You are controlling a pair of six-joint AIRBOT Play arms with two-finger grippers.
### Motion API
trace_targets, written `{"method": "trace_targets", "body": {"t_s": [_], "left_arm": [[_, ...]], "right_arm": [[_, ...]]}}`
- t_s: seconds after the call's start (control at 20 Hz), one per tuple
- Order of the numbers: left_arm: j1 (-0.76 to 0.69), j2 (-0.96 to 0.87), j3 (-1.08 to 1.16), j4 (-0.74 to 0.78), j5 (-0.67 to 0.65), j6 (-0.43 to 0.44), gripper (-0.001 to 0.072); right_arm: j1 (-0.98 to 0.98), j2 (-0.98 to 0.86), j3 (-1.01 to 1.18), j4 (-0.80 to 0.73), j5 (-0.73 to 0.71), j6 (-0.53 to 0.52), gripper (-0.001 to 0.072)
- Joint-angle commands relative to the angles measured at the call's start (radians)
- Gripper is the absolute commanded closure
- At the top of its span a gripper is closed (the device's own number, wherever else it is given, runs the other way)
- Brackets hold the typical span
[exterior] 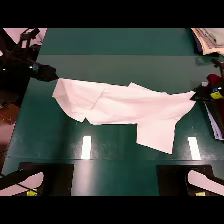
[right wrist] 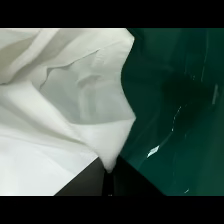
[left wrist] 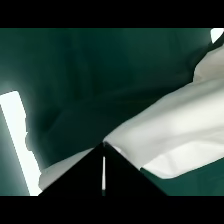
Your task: Fold the shirts.
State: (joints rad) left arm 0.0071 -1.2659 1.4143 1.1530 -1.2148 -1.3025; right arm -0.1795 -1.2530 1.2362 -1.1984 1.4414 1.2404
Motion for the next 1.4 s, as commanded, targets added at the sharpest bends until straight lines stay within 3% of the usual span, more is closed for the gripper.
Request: {"method": "trace_targets", "body": {"t_s": [0.0,0.05,0.1,0.15,0.2,0.35,0.5,0.55,0.65,0.7,0.9,1.05,1.15,1.35], "left_arm": [[0.001,-0.101,0.002,-0.141,0.206,0.002,0.0683],[0.001,-0.130,0.002,-0.172,0.281,0.000,0.0682],[0.001,-0.151,0.002,-0.197,0.335,-0.001,0.0560],[0.001,-0.164,0.002,-0.211,0.369,-0.019,0.0244],[0.003,-0.167,0.002,-0.209,0.377,-0.036,0.0083],[0.047,-0.151,0.015,-0.210,0.283,-0.033,0.0088],[0.136,-0.135,0.015,-0.179,0.049,-0.033,0.0088],[0.155,-0.135,0.005,-0.141,-0.016,-0.035,0.0088],[0.169,-0.135,-0.048,-0.088,-0.106,-0.037,0.0088],[0.169,-0.132,-0.093,-0.085,-0.120,-0.037,0.0088],[0.125,-0.024,-0.428,-0.142,0.040,-0.072,0.0088],[0.019,0.064,-0.654,-0.273,0.214,-0.078,0.0088],[-0.077,0.076,-0.710,-0.305,0.304,-0.083,0.0088],[-0.197,0.075,-0.721,-0.301,0.472,-0.194,0.0088]], "right_arm": [[-0.026,0.024,0.002,0.028,-0.023,0.000,0.0700],[-0.012,0.024,0.002,0.029,-0.051,0.001,0.0699],[0.002,0.024,0.002,0.029,-0.079,0.001,0.0699],[0.013,0.024,0.002,0.029,-0.095,0.001,0.0699],[0.022,0.024,0.002,0.029,-0.102,0.001,0.0699],[0.024,0.025,0.002,0.029,-0.101,0.002,0.0699],[0.024,0.025,0.002,0.028,-0.092,0.002,0.0695],[0.023,0.025,0.002,0.028,-0.093,0.002,0.0651],[0.005,0.025,0.002,0.026,-0.095,0.002,0.0233],[-0.012,0.026,0.002,0.026,-0.095,0.011,0.0205],[-0.102,0.050,0.002,0.030,-0.072,0.061,0.0206],[-0.134,0.084,0.002,0.029,-0.074,0.061,0.0206],[-0.134,0.098,0.002,0.029,-0.080,0.061,0.0206],[-0.132,0.105,0.002,0.029,-0.069,0.061,0.0206]]}}
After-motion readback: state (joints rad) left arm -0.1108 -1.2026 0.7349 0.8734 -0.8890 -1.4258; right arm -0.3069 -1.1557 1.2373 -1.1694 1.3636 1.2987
